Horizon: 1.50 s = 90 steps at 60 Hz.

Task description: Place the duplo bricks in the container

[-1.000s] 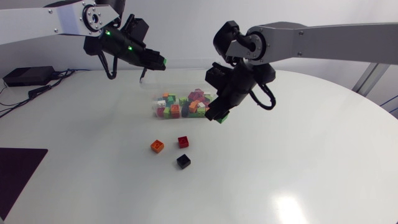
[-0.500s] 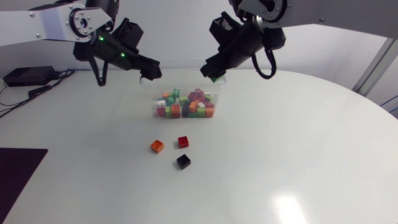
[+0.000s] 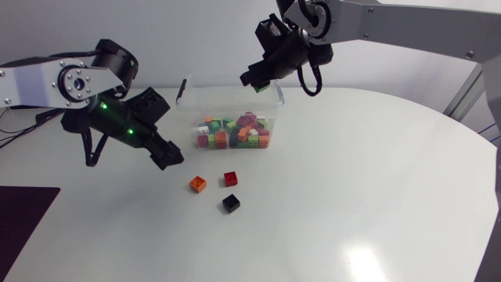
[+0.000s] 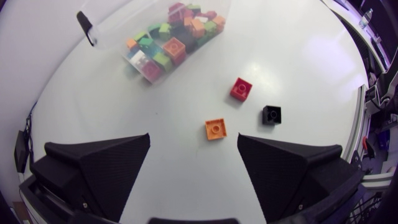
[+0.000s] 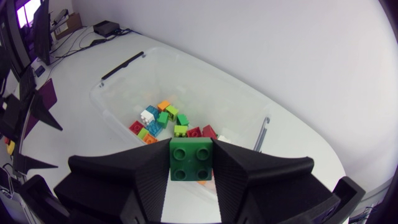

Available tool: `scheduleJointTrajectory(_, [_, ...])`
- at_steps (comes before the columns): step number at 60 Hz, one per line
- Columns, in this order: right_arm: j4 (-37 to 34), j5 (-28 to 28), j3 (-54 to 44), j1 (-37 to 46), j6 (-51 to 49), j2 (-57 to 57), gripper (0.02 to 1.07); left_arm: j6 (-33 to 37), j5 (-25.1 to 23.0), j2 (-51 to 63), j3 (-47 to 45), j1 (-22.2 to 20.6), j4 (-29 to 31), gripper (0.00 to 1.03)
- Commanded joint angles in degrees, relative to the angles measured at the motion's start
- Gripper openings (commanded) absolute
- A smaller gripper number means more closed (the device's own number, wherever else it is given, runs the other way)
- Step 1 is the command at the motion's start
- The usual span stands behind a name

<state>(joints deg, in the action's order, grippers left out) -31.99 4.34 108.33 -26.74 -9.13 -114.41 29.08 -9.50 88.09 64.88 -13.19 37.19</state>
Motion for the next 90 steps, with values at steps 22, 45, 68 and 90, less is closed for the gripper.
scheduleJointTrajectory(22, [13.71, 0.06, 3.38, 0.55, 3.15, -2.31, 0.25, 1.86, 1.76, 2.43, -10.04, -2.54, -4.23, 0.98])
scheduleJointTrajectory(45, [15.46, -4.51, 5.57, -0.59, 3.59, -3.71, 1.03, -3.33, 5.98, 11.57, -6.96, -7.64, -8.54, 0.98])
scheduleJointTrajectory(68, [14.67, -3.11, -19.74, 0.29, 3.24, 15.36, 1.03, -10.10, 8.97, 19.48, 1.39, -8.78, -9.59, 0.93])
scheduleJointTrajectory(90, [14.67, -3.64, -37.67, -1.21, 7.19, 23.36, 1.02, -12.82, 9.67, 24.23, 3.85, -10.36, -9.59, 0.59])
